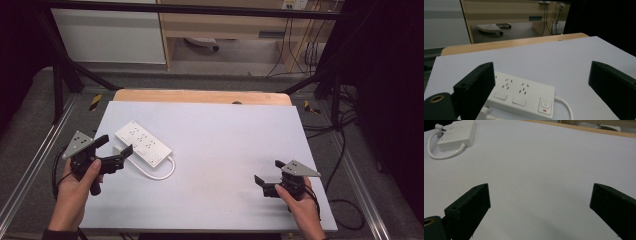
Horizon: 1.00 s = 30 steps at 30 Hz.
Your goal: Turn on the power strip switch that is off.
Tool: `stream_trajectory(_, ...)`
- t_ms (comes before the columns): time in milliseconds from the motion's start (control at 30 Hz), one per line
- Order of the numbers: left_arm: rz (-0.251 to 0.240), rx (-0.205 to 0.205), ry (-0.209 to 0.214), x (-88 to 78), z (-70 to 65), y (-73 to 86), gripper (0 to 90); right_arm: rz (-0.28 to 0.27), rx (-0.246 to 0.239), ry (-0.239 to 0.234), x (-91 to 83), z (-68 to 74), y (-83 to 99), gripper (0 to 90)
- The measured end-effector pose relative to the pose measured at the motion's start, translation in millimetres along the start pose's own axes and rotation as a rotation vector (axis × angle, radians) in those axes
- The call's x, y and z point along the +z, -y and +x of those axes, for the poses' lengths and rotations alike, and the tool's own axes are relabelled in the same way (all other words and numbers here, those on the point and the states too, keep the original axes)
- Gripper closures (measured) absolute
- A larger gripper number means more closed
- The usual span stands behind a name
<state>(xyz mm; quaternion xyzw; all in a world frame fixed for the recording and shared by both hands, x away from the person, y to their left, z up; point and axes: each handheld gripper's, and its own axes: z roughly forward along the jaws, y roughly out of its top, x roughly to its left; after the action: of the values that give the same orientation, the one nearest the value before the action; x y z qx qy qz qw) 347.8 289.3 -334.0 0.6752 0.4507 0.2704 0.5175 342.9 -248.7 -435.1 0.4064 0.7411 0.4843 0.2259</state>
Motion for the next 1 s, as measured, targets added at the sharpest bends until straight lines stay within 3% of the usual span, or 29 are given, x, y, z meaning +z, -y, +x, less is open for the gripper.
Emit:
stream_trajectory(167, -0.032, -0.033, 0.005, 6.3, 3.3, -3.9, 6.0, 0.002, -0.004, -0.003, -0.3, 1.0, -0.1, 3.6)
stream_trajectory(300, -0.025, 0.003, 0.01, 12.4, 1.6, -8.0, 6.2, 0.002, -0.004, -0.006, 0.4, 1.2, -0.2, 3.6)
stream_trajectory(733, -0.071, 0.006, 0.011, 25.4, 14.2, -20.0, 6.0, 0.009, -0.008, -0.005, 1.4, 1.6, 0.0, 3.6)
stream_trajectory(1000, -0.127, -0.006, -0.016, 31.4, 27.4, -22.9, 6.1, 0.01, 0.001, -0.001, 2.4, 1.1, 0.0, 3.5)
